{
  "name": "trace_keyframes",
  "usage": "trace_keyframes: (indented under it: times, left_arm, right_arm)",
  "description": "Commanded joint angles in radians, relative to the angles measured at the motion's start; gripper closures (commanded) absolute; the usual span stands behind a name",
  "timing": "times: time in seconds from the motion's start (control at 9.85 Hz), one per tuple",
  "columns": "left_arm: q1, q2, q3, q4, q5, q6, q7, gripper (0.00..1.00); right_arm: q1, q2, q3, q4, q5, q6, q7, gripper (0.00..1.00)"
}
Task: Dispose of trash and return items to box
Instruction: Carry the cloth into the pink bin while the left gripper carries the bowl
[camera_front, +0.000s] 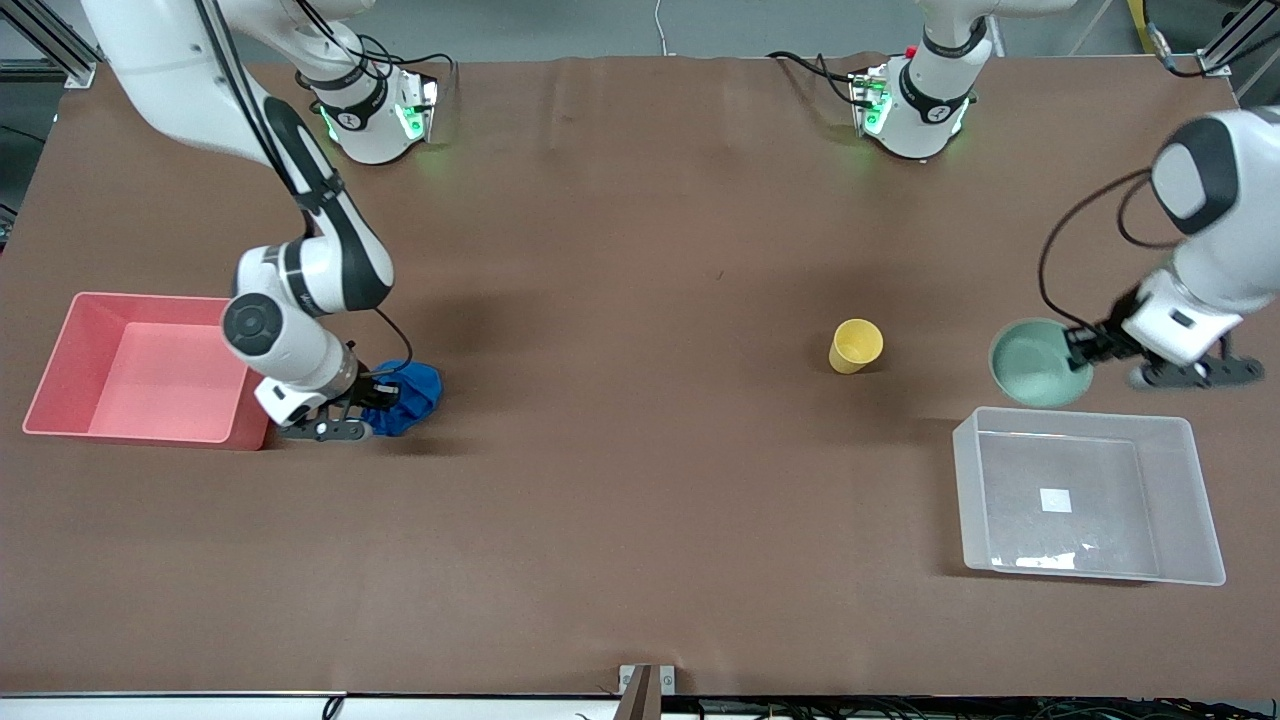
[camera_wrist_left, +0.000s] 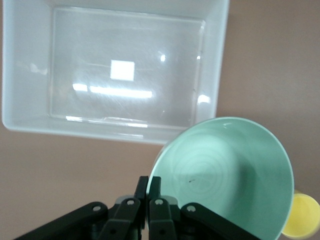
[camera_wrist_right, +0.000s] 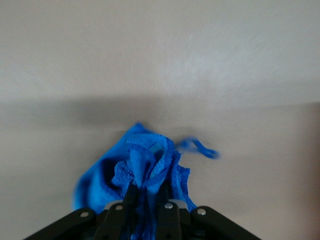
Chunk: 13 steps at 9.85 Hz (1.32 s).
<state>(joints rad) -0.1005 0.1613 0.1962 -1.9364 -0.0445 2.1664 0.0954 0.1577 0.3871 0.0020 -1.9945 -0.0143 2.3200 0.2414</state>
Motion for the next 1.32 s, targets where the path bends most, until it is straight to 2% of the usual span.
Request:
trace_keyframes:
  times: [0.0,0.1,0.3,0.41,0.51,0.71,0.91,1.02,1.12,1.22]
  left_arm:
    - [-0.002,0.321,0.038,0.311,-0.081,-0.026,0.062,1.00]
    - [-0.002,0.407,0.075,0.388,-0.119,-0.028,0.110,1.00]
    - [-0.002,0.499,0.103,0.402,-0.240,-0.011,0.219,0.99]
    - [-0.002,0.521,0.104,0.399,-0.265,0.013,0.233,0.98]
    - [-0.002,0.547,0.104,0.398,-0.268,0.047,0.250,0.97]
    - [-0.001,0.613,0.104,0.396,-0.267,0.163,0.256,0.96]
    - [0.007,0.647,0.100,0.395,-0.270,0.213,0.254,0.92]
    - [0.004,0.644,0.100,0.390,-0.275,0.213,0.247,0.84]
    - [0.002,0.633,0.100,0.389,-0.275,0.205,0.247,0.53]
    - [-0.002,0.583,0.101,0.378,-0.273,0.193,0.238,0.12]
  right_arm:
    - [-0.022,-0.089,-0.013,0.234,0.002,-0.367,0.039,0.99]
    - [-0.070,-0.112,-0.013,0.316,0.000,-0.483,0.007,0.99]
    - [-0.186,-0.172,-0.031,0.341,-0.012,-0.565,-0.191,0.99]
    - [-0.229,-0.172,-0.071,0.336,-0.015,-0.571,-0.315,0.99]
    - [-0.239,-0.168,-0.145,0.303,-0.045,-0.542,-0.403,0.99]
    - [-0.240,-0.166,-0.248,0.165,-0.055,-0.377,-0.537,0.99]
    - [-0.240,-0.165,-0.275,0.021,-0.055,-0.216,-0.573,0.99]
    - [-0.245,-0.146,-0.275,-0.030,-0.053,-0.135,-0.571,0.98]
    - [-0.251,-0.122,-0.275,-0.071,-0.049,-0.038,-0.570,0.97]
    - [-0.253,-0.082,-0.273,-0.078,-0.046,0.017,-0.570,0.95]
